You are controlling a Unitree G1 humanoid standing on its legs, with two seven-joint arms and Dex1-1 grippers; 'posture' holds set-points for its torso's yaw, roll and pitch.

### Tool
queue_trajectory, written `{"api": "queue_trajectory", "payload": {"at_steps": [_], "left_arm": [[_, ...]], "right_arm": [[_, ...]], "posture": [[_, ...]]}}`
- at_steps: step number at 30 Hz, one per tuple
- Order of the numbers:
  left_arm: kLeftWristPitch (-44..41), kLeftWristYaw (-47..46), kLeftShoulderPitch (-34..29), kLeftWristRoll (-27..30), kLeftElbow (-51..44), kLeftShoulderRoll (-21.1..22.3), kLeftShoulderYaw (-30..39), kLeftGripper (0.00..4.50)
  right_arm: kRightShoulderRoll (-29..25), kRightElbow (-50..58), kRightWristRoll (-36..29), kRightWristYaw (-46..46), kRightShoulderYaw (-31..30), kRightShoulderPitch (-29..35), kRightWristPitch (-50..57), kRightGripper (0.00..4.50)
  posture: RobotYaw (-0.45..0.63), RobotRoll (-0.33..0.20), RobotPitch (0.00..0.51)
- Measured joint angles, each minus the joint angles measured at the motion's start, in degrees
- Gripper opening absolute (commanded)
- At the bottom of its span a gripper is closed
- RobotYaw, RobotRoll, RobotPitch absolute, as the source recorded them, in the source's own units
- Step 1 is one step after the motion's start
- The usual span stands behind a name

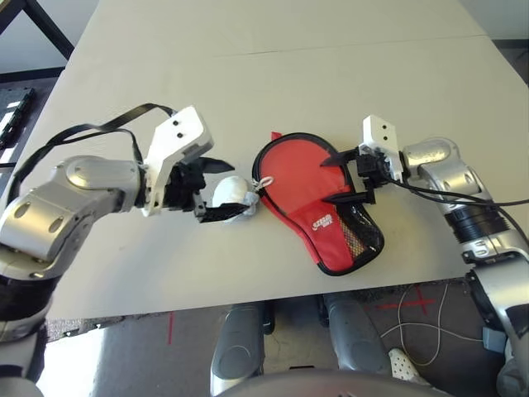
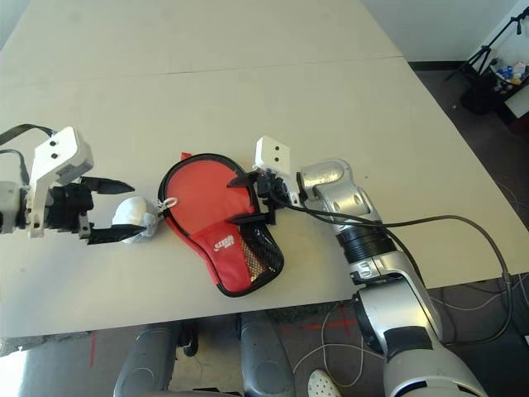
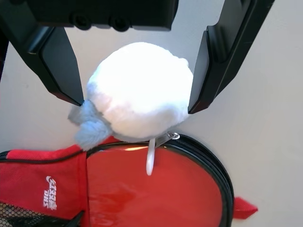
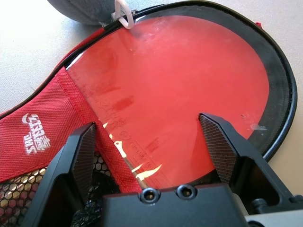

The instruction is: Store the ping-pong paddle in its case and zip it.

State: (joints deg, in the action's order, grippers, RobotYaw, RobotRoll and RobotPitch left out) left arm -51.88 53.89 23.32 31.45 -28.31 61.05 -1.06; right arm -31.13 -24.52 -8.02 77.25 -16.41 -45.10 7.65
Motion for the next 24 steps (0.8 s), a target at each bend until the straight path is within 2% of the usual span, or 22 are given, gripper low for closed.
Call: {"api": "queue_trajectory", "payload": {"at_steps": [11,14,20,24], "left_arm": [[3.1,-0.5,0.1,-5.1,3.5,-1.3,-4.1,4.50],[3.7,-0.1,0.1,-6.2,4.0,-1.8,-5.1,3.90],[6.1,0.1,0.7,-9.3,6.1,-1.9,-6.7,2.00],[7.6,0.6,2.0,-11.3,8.2,-2.3,-7.4,0.97]], "right_arm": [[0.7,0.2,0.1,-1.0,0.2,0.1,0.6,4.47],[0.7,0.7,0.2,-1.3,0.2,0.2,0.8,4.50],[0.7,1.7,1.4,-1.9,0.1,0.6,0.7,4.50],[0.6,2.1,1.6,-2.3,0.1,1.0,0.6,4.50]], "posture": [[0.07,0.000,0.282],[0.07,0.000,0.284],[0.06,0.000,0.285],[0.06,0.000,0.285]]}}
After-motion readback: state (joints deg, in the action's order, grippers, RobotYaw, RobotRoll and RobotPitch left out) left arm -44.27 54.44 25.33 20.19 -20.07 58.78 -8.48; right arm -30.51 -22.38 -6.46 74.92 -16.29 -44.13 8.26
